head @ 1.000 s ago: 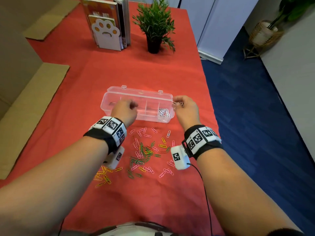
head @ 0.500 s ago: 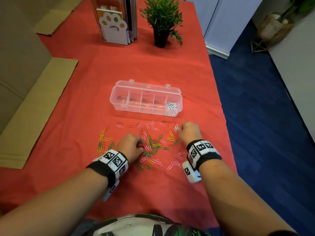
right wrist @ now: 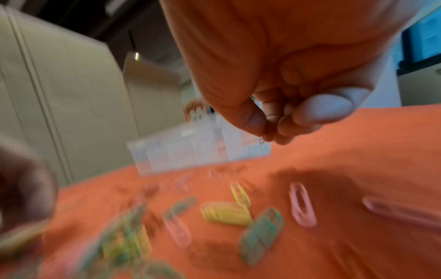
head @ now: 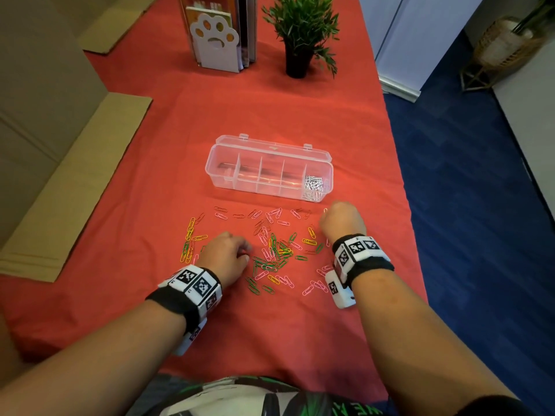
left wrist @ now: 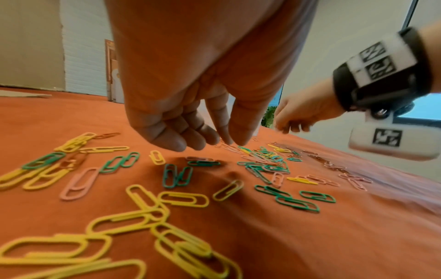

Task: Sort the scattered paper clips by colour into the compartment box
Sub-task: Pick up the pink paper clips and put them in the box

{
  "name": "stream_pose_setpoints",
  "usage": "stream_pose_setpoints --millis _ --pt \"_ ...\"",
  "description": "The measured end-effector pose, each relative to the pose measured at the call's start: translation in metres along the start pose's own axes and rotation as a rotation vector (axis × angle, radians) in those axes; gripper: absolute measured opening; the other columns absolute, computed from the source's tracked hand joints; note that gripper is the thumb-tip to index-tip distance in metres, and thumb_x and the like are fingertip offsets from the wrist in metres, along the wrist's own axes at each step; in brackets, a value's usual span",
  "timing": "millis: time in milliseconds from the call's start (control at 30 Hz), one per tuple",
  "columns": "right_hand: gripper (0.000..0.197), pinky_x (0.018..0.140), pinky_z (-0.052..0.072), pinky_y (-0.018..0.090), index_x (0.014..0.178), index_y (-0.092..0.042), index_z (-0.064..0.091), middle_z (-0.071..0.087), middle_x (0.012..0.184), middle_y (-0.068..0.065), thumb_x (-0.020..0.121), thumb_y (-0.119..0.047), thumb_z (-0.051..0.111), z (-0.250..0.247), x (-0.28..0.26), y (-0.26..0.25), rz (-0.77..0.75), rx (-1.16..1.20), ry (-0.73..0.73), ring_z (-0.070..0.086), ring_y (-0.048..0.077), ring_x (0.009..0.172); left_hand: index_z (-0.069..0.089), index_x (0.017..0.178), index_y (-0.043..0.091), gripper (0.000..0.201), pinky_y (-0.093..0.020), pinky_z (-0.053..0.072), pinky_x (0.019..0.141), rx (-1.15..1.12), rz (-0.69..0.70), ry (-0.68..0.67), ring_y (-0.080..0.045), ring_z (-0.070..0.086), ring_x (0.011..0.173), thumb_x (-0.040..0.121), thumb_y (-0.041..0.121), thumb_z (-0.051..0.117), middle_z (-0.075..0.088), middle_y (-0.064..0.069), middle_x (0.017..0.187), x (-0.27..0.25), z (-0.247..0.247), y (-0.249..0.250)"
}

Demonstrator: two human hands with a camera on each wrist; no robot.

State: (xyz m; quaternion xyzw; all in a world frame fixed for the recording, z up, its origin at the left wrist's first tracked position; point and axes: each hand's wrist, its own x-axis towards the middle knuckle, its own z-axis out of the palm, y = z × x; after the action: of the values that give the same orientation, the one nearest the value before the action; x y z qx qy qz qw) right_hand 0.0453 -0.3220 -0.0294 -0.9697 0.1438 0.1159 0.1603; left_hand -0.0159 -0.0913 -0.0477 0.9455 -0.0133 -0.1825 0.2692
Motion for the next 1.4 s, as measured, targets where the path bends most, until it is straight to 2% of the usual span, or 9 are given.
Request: stream_pose_setpoints --millis 133,200,400,567,767,1000,1100,1267,1400 --pt "0.024 0.073 0.047 0.040 0.087 0.002 0.066 0.067 0.093 0.026 0.086 -0.014 0.048 -0.025 0.008 -0.011 -0.129 0.169 0.254 0.062 0.040 0.089 0.069 0.099 0.019 0.021 -0.030 0.048 0.088 -0.012 0.004 0.031 -0.025 0.061 0.095 0.080 0.015 0.062 0.056 -0.008 0.097 -0.001 -0.006 -0.007" --pt "0.025 0.076 0.045 0.039 0.090 0.003 0.068 0.066 0.094 0.027 0.085 -0.010 0.047 -0.039 0.018 -0.022 -0.176 0.162 0.266 0.061 0.040 0.091 0.070 0.099 0.020 0.022 -0.030 0.048 0.088 0.012 0.029 0.022 -0.024 0.061 0.095 0.080 0.015 0.062 0.056 -0.006 0.095 -0.003 -0.006 -0.008" --pt "0.026 0.084 0.048 0.030 0.098 -0.005 0.071 0.070 0.102 0.020 0.086 -0.007 0.048 -0.035 -0.001 -0.037 -0.274 0.147 0.081 0.064 0.031 0.098 0.072 0.091 0.024 0.014 -0.028 0.045 0.086 0.079 0.156 -0.093 -0.020 0.058 0.095 0.079 0.019 0.066 0.048 0.004 0.086 -0.012 0.002 -0.001" --pt "0.021 0.083 0.049 0.035 0.092 -0.009 0.069 0.065 0.098 0.016 0.086 -0.011 0.049 0.029 -0.068 -0.022 -0.392 0.005 -0.233 0.062 0.031 0.096 0.073 0.092 0.024 0.019 -0.027 0.045 0.087 0.174 0.250 -0.249 -0.019 0.059 0.099 0.074 0.022 0.071 0.060 -0.002 0.102 -0.015 0.010 0.004" --pt "0.018 0.085 0.049 0.040 0.101 -0.007 0.055 0.054 0.106 0.013 0.085 -0.017 0.056 0.068 -0.111 -0.005 -0.330 -0.007 -0.188 0.056 0.032 0.101 0.068 0.099 0.024 0.024 -0.030 0.044 0.089 0.305 0.312 -0.269 -0.022 0.055 0.105 0.075 0.025 0.070 0.058 -0.002 0.105 -0.019 0.018 -0.003" --pt "0.028 0.087 0.046 0.039 0.108 -0.004 0.051 0.052 0.112 0.014 0.083 0.005 0.042 0.074 -0.120 -0.005 -0.349 -0.080 -0.142 0.053 0.031 0.107 0.062 0.092 0.013 0.039 -0.034 0.044 0.084 0.421 0.302 -0.201 -0.027 0.056 0.101 0.085 0.050 0.052 0.059 -0.009 0.101 -0.021 0.021 -0.002" --pt "0.028 0.090 0.046 0.040 0.108 -0.001 0.052 0.053 0.114 0.018 0.082 0.003 0.042 0.074 -0.117 -0.001 -0.304 -0.047 -0.165 0.054 0.034 0.108 0.065 0.101 0.016 0.032 -0.034 0.044 0.084 0.354 0.281 -0.151 -0.028 0.057 0.103 0.088 0.042 0.052 0.057 -0.009 0.102 -0.017 0.022 0.002" --pt "0.021 0.083 0.047 0.037 0.091 -0.003 0.061 0.062 0.100 0.019 0.088 -0.021 0.051 0.066 -0.106 0.019 -0.176 0.071 -0.151 0.060 0.034 0.097 0.064 0.100 0.017 0.023 -0.035 0.047 0.085 0.343 0.283 -0.118 -0.028 0.058 0.103 0.085 0.035 0.058 0.058 -0.006 0.105 -0.012 0.026 0.009" --pt "0.024 0.082 0.048 0.035 0.091 -0.002 0.067 0.065 0.098 0.019 0.087 -0.020 0.050 0.064 -0.106 0.030 -0.147 0.033 -0.159 0.061 0.034 0.095 0.064 0.100 0.015 0.020 -0.037 0.047 0.085 0.393 0.302 -0.109 -0.030 0.059 0.104 0.088 0.024 0.050 0.059 -0.008 0.106 -0.011 0.030 0.014"
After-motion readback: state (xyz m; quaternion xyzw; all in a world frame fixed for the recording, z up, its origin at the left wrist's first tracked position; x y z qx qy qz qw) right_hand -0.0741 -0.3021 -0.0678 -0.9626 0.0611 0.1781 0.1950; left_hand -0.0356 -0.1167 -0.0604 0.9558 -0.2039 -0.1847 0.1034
